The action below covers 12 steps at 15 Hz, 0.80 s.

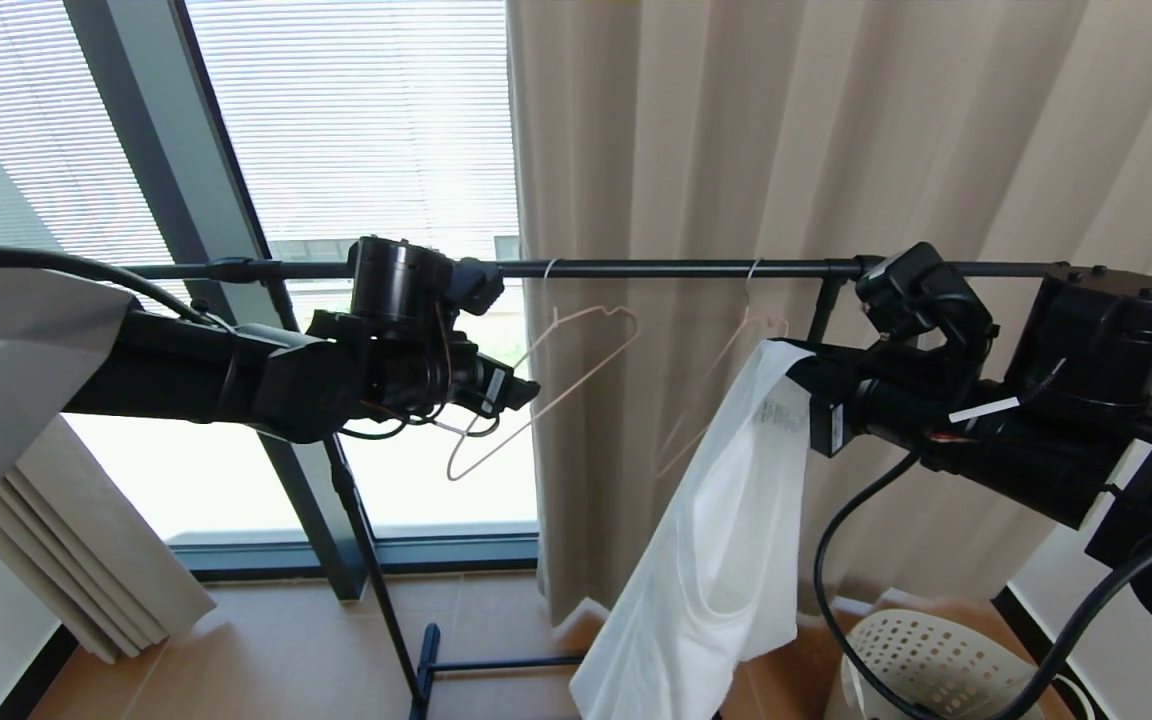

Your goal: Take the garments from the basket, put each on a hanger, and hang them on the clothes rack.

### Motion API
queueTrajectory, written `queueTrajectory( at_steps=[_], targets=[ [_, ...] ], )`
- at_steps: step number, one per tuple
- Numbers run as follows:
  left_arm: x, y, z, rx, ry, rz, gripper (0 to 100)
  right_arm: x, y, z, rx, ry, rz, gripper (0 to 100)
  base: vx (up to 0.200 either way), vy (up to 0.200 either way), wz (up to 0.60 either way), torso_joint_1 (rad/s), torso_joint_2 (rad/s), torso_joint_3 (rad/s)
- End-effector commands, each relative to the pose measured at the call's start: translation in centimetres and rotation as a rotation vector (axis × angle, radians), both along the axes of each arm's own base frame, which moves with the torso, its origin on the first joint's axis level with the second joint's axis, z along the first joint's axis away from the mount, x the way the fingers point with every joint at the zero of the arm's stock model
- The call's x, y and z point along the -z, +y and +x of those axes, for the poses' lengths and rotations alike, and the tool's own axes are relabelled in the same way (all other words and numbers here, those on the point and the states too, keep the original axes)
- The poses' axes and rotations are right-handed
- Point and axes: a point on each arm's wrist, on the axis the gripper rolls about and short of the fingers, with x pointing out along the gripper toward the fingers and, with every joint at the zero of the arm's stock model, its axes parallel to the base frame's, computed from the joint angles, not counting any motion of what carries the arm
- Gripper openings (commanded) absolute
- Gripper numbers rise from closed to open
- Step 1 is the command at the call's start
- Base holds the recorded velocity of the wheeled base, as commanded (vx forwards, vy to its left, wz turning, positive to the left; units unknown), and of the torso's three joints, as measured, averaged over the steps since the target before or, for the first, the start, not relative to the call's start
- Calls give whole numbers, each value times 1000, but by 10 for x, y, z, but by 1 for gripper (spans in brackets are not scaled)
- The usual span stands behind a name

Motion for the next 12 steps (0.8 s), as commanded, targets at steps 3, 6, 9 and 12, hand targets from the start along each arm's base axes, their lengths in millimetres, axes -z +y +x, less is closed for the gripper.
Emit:
queueTrajectory(
  at_steps=[3,6,9,12],
  targets=[
    [23,-10,24,7,23,1,100,-3,3,-7,-21,-9,4,0,0,0,0,0,0,0],
    [39,-10,41,-9,37,5,100,-3,3,-7,-19,-8,3,0,0,0,0,0,0,0],
    [53,-10,56,-27,45,-3,100,-1,3,-6,-19,-4,1,0,0,0,0,0,0,0],
    [60,-13,63,-35,49,-18,100,-2,3,-7,-21,-5,2,0,0,0,0,0,0,0]
  ],
)
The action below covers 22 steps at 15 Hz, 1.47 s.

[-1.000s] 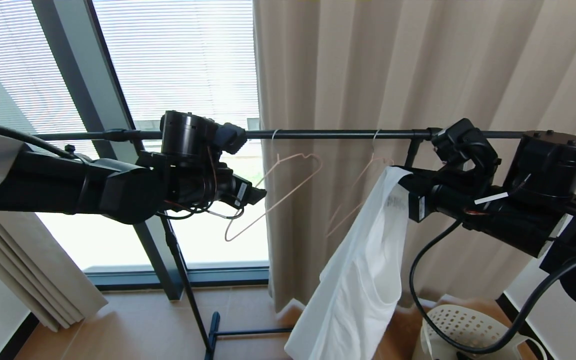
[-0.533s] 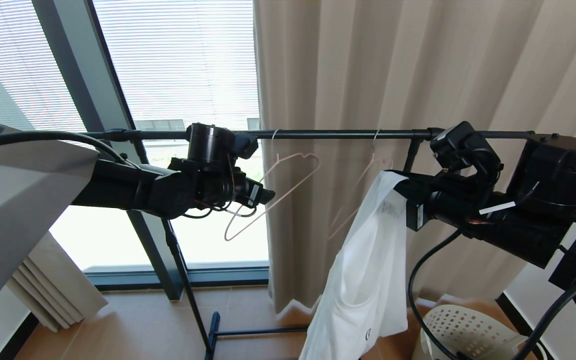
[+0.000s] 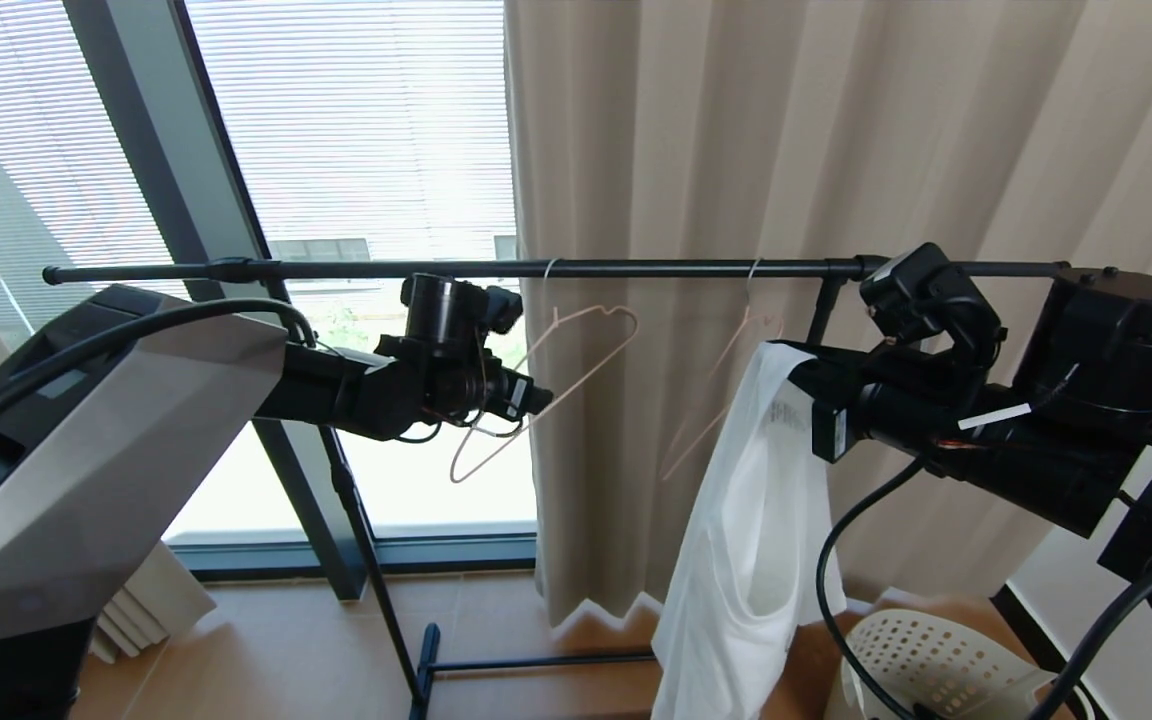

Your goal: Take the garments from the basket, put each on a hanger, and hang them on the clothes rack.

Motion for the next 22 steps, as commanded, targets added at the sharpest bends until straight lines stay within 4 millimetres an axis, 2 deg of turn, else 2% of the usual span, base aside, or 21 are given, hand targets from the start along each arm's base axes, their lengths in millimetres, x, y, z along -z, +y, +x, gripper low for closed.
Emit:
queueTrajectory(
  at_steps=[1,8,9,16,19,21,22],
  targets=[
    [17,-3,7,-3,24,8,100,0,0,0,-1,1,0,0,0,0,0,0,0,0],
    [30,-5,14,-16,44,-2,100,1,0,0,-1,3,0,0,0,0,0,0,0,0],
    [34,-5,15,-15,53,1,0,2,0,0,-1,5,-1,0,0,0,0,0,0,0],
    [25,-7,18,-24,-14,-39,0,2,0,1,-1,7,-2,0,0,0,0,0,0,0],
    [6,-5,11,-23,-42,-50,0,1,1,1,-1,4,0,0,0,0,0,0,0,0],
    [-11,-2,-2,-16,-57,-55,0,2,1,1,-1,7,-2,0,0,0,0,0,0,0],
    [-13,-2,-6,-14,-55,-55,0,3,1,1,-1,8,-2,0,0,0,0,0,0,0]
  ],
)
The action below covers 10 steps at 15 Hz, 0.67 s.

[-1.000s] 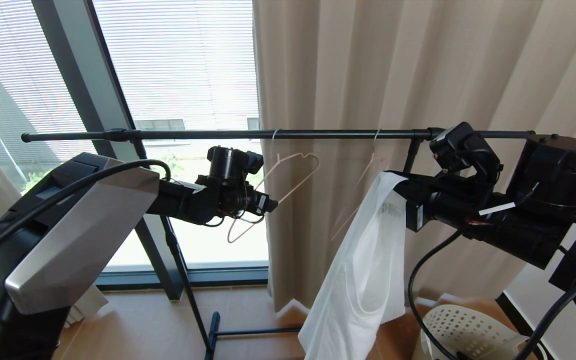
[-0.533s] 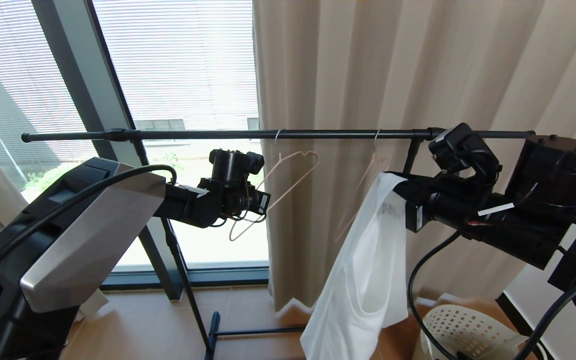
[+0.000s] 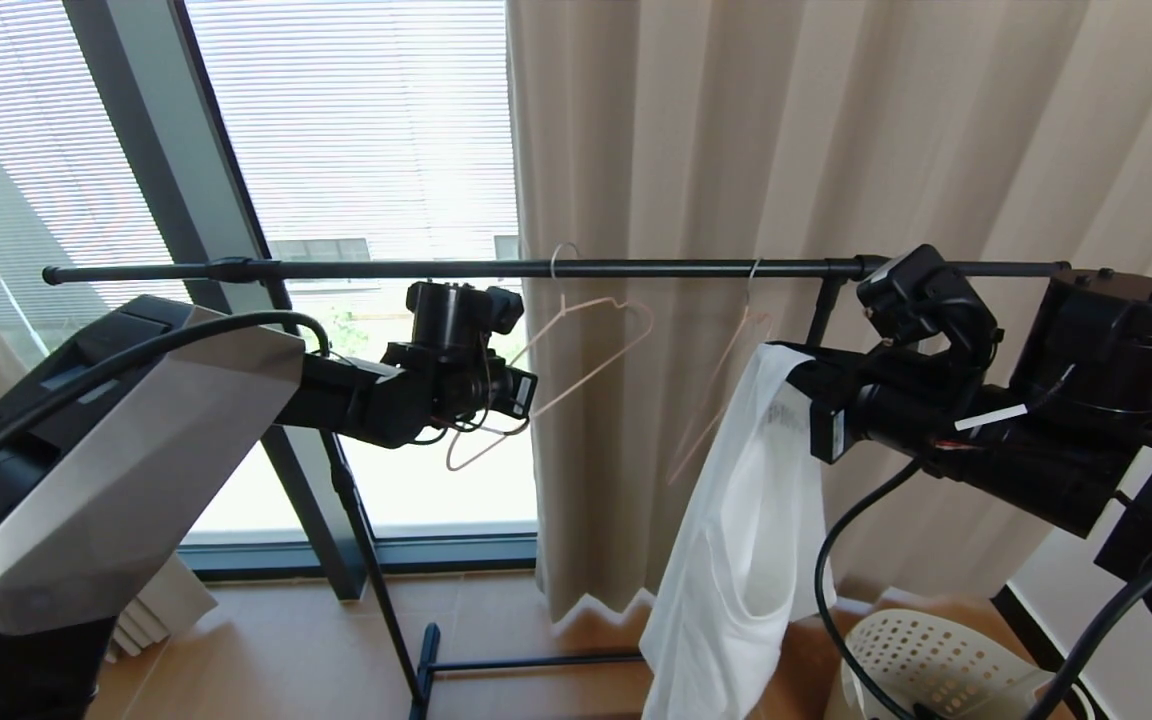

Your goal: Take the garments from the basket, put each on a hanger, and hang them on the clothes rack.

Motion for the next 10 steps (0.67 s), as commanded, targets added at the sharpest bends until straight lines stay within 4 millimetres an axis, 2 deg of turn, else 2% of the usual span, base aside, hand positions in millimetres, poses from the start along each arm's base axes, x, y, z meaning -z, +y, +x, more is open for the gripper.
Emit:
queueTrajectory(
  at_steps=[1,6,7,10],
  targets=[
    [-21,-1,-19,18,-25,-11,0,1,1,1,-1,3,-2,0,0,0,0,0,0,0],
    [-28,4,-44,30,-53,-21,0,0,0,0,-1,-1,0,0,0,0,0,0,0,0],
    [-28,4,-44,30,-53,-21,0,0,0,0,-1,-1,0,0,0,0,0,0,0,0],
    [-42,17,-76,32,-67,-28,0,0,0,-1,-4,-1,0,0,0,0,0,0,0,0]
  ],
)
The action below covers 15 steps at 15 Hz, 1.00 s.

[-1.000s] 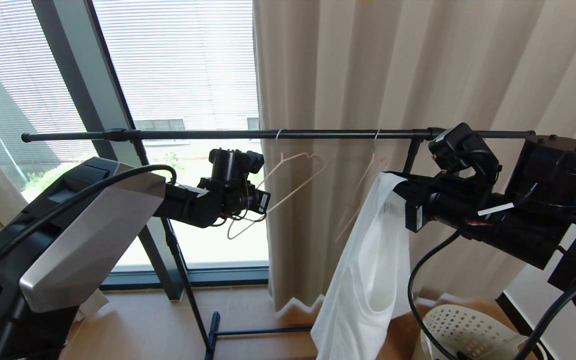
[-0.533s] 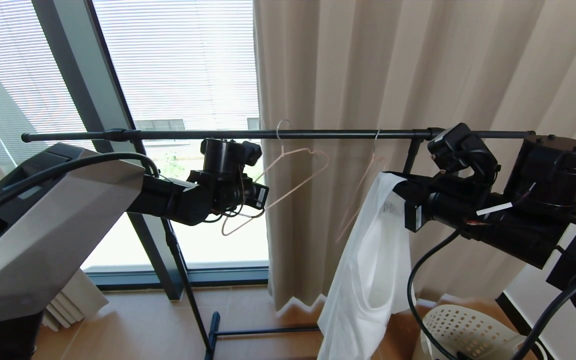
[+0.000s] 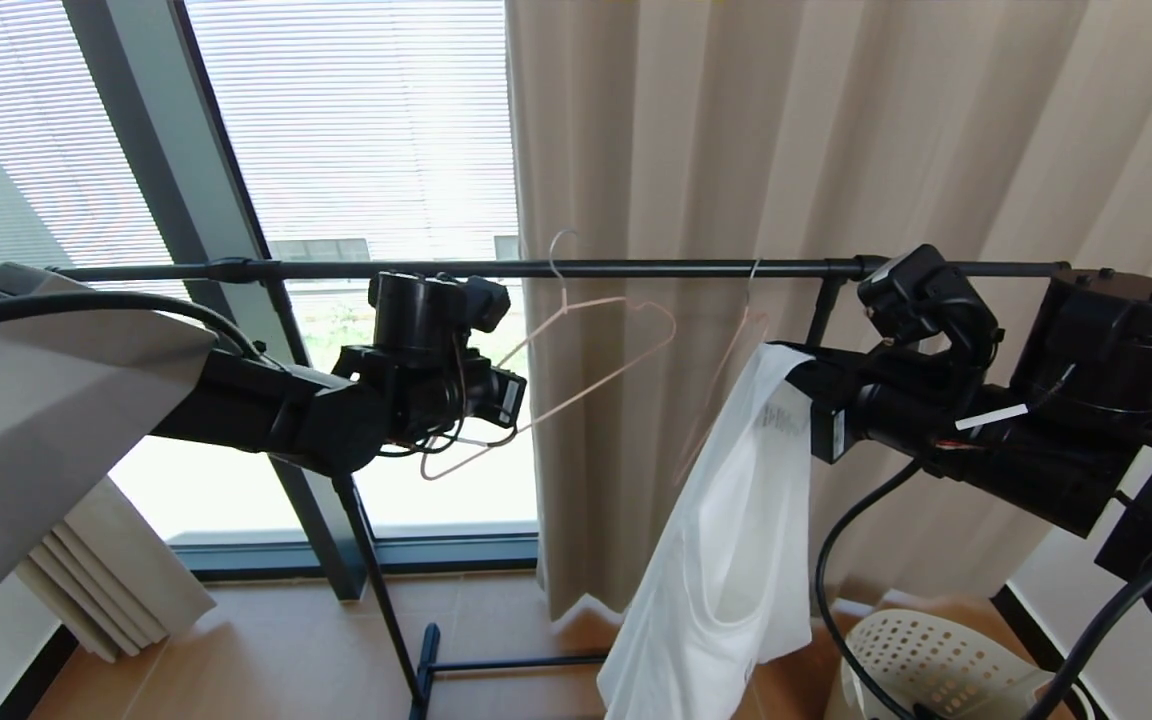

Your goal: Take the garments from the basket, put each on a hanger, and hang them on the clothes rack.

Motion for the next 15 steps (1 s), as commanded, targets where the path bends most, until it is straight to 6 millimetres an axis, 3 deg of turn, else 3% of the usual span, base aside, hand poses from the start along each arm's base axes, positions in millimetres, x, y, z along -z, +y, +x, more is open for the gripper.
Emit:
queueTrajectory(
  at_steps=[1,5,9,15],
  targets=[
    [-17,10,-36,15,-42,-18,0,-1,0,-1,-3,-3,1,0,0,0,0,0,0,0],
    [-18,42,-110,21,-85,-31,0,-4,-2,-4,-2,-13,6,0,0,0,0,0,0,0],
    [-9,67,-169,37,-84,-27,0,-9,-4,-10,3,-28,13,0,0,0,0,0,0,0],
    [-4,64,-179,84,-92,-25,0,-9,-8,-6,161,-56,-39,0,0,0,0,0,0,0]
  ],
)
